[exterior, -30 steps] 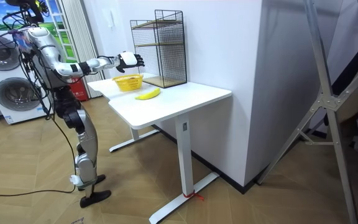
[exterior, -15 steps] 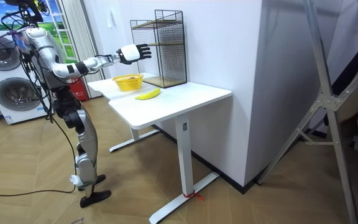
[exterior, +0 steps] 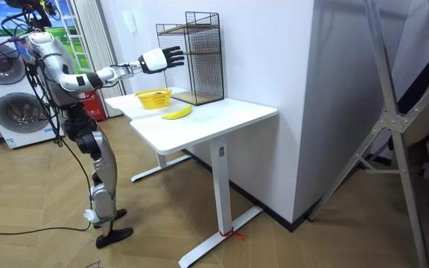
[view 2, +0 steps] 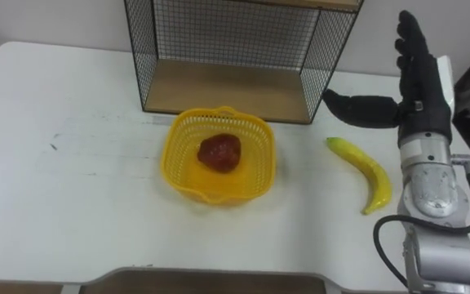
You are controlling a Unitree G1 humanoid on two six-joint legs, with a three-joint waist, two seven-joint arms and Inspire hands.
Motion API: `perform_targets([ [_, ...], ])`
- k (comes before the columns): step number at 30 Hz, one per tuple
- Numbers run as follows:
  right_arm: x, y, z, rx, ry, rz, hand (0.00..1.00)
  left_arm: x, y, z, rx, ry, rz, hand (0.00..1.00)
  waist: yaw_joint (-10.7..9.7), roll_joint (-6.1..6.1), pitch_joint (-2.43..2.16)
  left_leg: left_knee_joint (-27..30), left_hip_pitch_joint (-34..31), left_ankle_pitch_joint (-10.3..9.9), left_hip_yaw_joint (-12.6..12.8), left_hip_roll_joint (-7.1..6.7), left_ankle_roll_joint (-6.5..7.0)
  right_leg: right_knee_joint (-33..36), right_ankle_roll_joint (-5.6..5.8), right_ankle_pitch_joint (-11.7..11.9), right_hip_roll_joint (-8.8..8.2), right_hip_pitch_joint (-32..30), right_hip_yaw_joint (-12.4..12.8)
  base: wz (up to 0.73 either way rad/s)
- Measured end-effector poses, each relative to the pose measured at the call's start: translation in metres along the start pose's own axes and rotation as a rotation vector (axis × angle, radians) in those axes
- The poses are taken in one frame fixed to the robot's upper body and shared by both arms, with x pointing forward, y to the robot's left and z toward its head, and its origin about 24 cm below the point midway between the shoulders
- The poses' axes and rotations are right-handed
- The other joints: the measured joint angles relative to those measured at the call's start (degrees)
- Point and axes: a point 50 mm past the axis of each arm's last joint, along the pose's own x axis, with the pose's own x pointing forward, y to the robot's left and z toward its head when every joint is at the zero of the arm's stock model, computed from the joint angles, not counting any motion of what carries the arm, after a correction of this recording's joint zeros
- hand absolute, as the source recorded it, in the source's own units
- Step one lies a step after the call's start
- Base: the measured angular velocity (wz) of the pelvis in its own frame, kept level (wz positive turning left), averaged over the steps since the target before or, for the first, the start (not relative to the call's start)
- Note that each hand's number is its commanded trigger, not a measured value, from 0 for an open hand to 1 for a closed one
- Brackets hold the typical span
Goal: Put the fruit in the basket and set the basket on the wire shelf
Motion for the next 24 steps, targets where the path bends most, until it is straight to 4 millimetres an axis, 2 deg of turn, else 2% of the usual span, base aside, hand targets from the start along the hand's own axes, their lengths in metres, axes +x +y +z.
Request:
perform_targets([
  [7,-0.003,-0.004,-0.034,-0.032,0.155,-0.007,0.00,0.000,0.001,-0.001,0.003,0.018,0.003,0.00,-0.61,0.20,0.01,-0.03,0.12,0.00,-0.41,-0.01,0.00,0.01,0.00,0.00,0.00,0.05,-0.14,0.00],
  [24,-0.008,-0.015,-0.065,-0.065,0.304,-0.012,0.00,0.001,0.008,0.006,-0.028,0.006,0.025,0.00,-0.24,0.00,0.06,-0.80,1.17,0.04,-0.04,-0.07,0.04,-0.15,0.00,0.00,0.06,-0.10,0.65,-0.01],
])
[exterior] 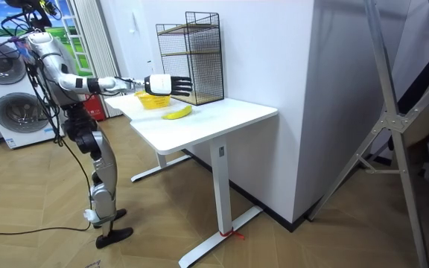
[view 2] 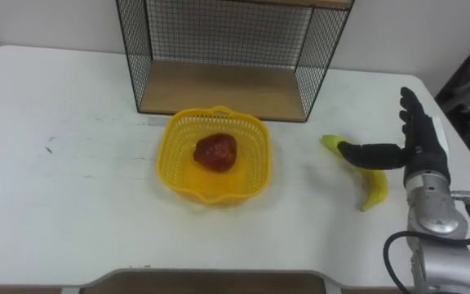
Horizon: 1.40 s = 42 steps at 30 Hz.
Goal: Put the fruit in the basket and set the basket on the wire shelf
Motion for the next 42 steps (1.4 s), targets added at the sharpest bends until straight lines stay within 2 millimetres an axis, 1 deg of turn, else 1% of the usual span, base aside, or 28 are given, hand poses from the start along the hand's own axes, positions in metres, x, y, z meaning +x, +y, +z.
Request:
perform_targets([
  [5,0.001,-0.001,-0.004,-0.001,0.020,-0.002,0.00,0.000,0.000,0.001,-0.001,-0.001,0.001,0.00,0.58,-0.22,-0.03,0.00,-0.09,0.00,-0.05,0.01,0.00,-0.08,0.00,0.00,0.02,0.00,-0.07,0.00],
  [12,0.002,0.001,-0.013,-0.007,0.065,0.035,0.00,-0.001,0.000,-0.005,-0.004,0.016,0.001,0.00,0.60,-0.09,-0.06,0.18,-0.14,0.00,-0.17,0.01,0.00,-0.13,0.00,0.00,-0.06,0.12,-0.45,0.01],
  [19,0.001,0.002,-0.042,-0.080,0.205,0.088,0.00,-0.001,0.001,-0.005,-0.003,0.018,0.002,0.00,0.55,0.20,-0.11,0.86,-1.03,0.00,-0.10,0.00,0.00,0.15,0.00,0.00,-0.13,0.03,-0.77,0.00],
  [21,0.000,0.002,-0.046,-0.092,0.224,0.097,0.00,-0.001,0.000,-0.006,-0.002,0.021,0.002,0.00,0.56,0.20,-0.11,0.87,-1.05,0.00,-0.11,-0.01,0.00,0.13,0.00,0.00,-0.12,0.03,-0.78,0.00],
  [24,-0.001,0.002,-0.048,-0.112,0.233,0.098,0.00,-0.001,0.001,-0.009,-0.001,0.026,0.003,0.00,0.50,0.01,-0.10,0.87,-1.18,0.01,-0.21,-0.06,0.01,0.08,0.01,-0.01,-0.15,0.18,-0.89,0.01],
  [29,-0.001,0.004,-0.051,-0.112,0.248,0.130,0.00,-0.001,0.006,-0.010,0.003,0.030,0.014,0.00,0.67,-0.83,-0.12,0.90,-1.22,0.04,-0.90,-0.11,0.03,0.00,0.03,-0.02,-0.18,0.33,-1.22,0.03],
  [33,-0.001,0.005,-0.052,-0.131,0.255,0.150,0.00,-0.001,0.008,-0.011,0.006,0.042,0.020,0.00,0.78,-1.24,0.02,0.93,-1.08,0.04,-0.98,-0.10,0.03,0.01,0.03,-0.02,-0.19,0.52,-1.24,0.00],
  [38,-0.001,0.005,-0.056,-0.152,0.277,0.170,0.00,0.000,0.011,-0.012,0.008,0.052,0.026,0.00,0.74,-1.35,0.08,1.13,-1.06,0.04,-1.09,-0.13,0.03,-0.33,0.03,-0.02,-0.20,0.93,-1.51,0.02],
  [42,-0.002,0.005,-0.058,-0.172,0.289,0.183,0.00,0.000,0.012,-0.013,0.010,0.060,0.026,0.00,0.76,-1.46,0.02,1.32,-1.06,0.03,-1.32,-0.21,0.02,-0.78,0.02,-0.02,-0.22,1.37,-1.86,0.05],
])
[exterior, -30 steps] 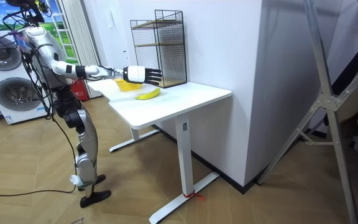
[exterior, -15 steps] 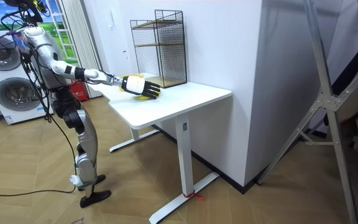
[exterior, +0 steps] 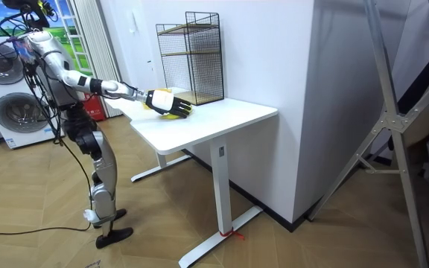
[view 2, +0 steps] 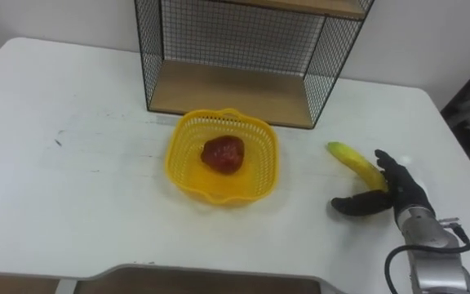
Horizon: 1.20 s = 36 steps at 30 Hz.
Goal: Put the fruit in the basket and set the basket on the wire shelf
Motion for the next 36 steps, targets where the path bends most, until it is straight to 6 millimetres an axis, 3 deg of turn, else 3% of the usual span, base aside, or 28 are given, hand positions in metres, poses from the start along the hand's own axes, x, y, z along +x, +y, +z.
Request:
perform_targets([
  [5,0.001,0.001,-0.003,-0.012,0.018,0.012,0.00,0.000,-0.001,-0.002,0.001,0.008,-0.004,0.00,0.08,0.12,0.03,0.47,0.04,-0.03,-0.08,0.01,-0.01,0.02,0.00,0.00,0.01,-0.01,-0.03,0.00],
  [6,0.001,0.001,-0.004,-0.011,0.021,0.012,0.09,0.000,-0.001,-0.002,0.001,0.009,-0.004,0.00,0.08,0.17,0.00,0.46,0.07,-0.04,-0.13,0.01,-0.01,0.03,0.00,0.00,0.01,0.00,-0.03,0.00],
  [7,0.002,0.001,-0.004,-0.010,0.022,0.012,0.86,0.000,-0.001,-0.002,0.001,0.010,-0.005,0.00,0.09,0.24,-0.01,0.46,0.06,-0.05,-0.23,0.03,-0.01,0.04,0.00,0.00,0.02,0.00,-0.06,0.00],
  [8,0.002,0.001,-0.004,-0.010,0.024,0.011,1.00,0.000,-0.001,-0.002,0.001,0.012,-0.005,0.00,0.11,0.28,-0.03,0.47,0.06,-0.05,-0.28,0.03,-0.01,0.05,-0.01,0.00,0.03,0.00,-0.09,0.00],
  [17,0.006,-0.021,-0.004,-0.073,0.060,-0.052,1.00,0.000,-0.001,-0.003,0.002,0.020,-0.007,0.00,0.30,1.05,-0.24,-0.32,1.74,-0.03,-0.70,0.05,-0.07,-0.14,-0.02,0.01,0.15,1.29,-0.17,0.00],
  [36,0.006,-0.020,-0.015,-0.050,0.115,-0.046,1.00,0.001,-0.001,0.005,-0.001,0.005,-0.006,0.00,0.49,0.60,-0.18,-0.43,2.20,-0.04,-0.68,-0.04,-0.07,-1.06,-0.03,0.01,0.13,1.91,-0.08,0.00],
])
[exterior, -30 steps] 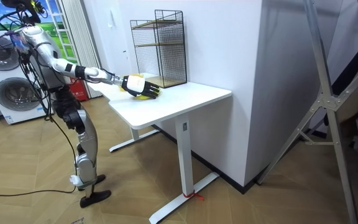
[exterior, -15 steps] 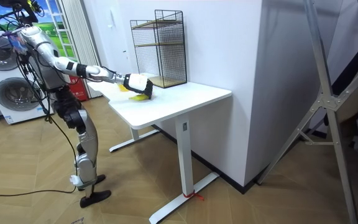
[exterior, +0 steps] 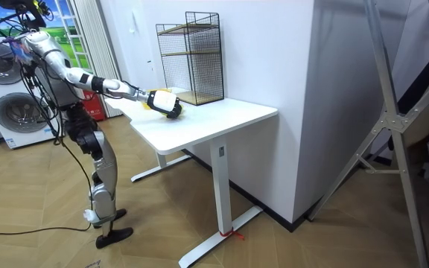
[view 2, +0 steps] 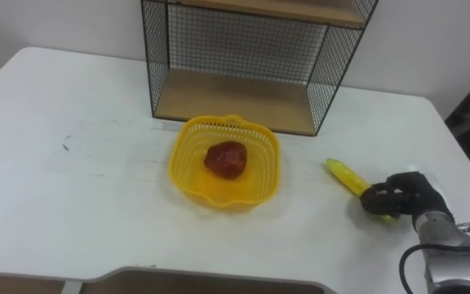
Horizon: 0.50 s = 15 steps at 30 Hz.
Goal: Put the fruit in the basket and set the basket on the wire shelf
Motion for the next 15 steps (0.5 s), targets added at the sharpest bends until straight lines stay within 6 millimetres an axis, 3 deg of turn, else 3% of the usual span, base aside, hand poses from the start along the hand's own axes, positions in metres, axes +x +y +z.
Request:
perform_targets([
  [15,0.0011,0.0005,0.0063,0.008,-0.020,0.012,1.00,0.0003,-0.0007,0.0084,0.018,-0.023,-0.003,0.00,-0.06,-0.10,0.02,-0.17,-0.16,0.00,0.78,0.10,0.01,0.14,0.00,0.00,0.02,-0.52,0.20,-0.01],
])
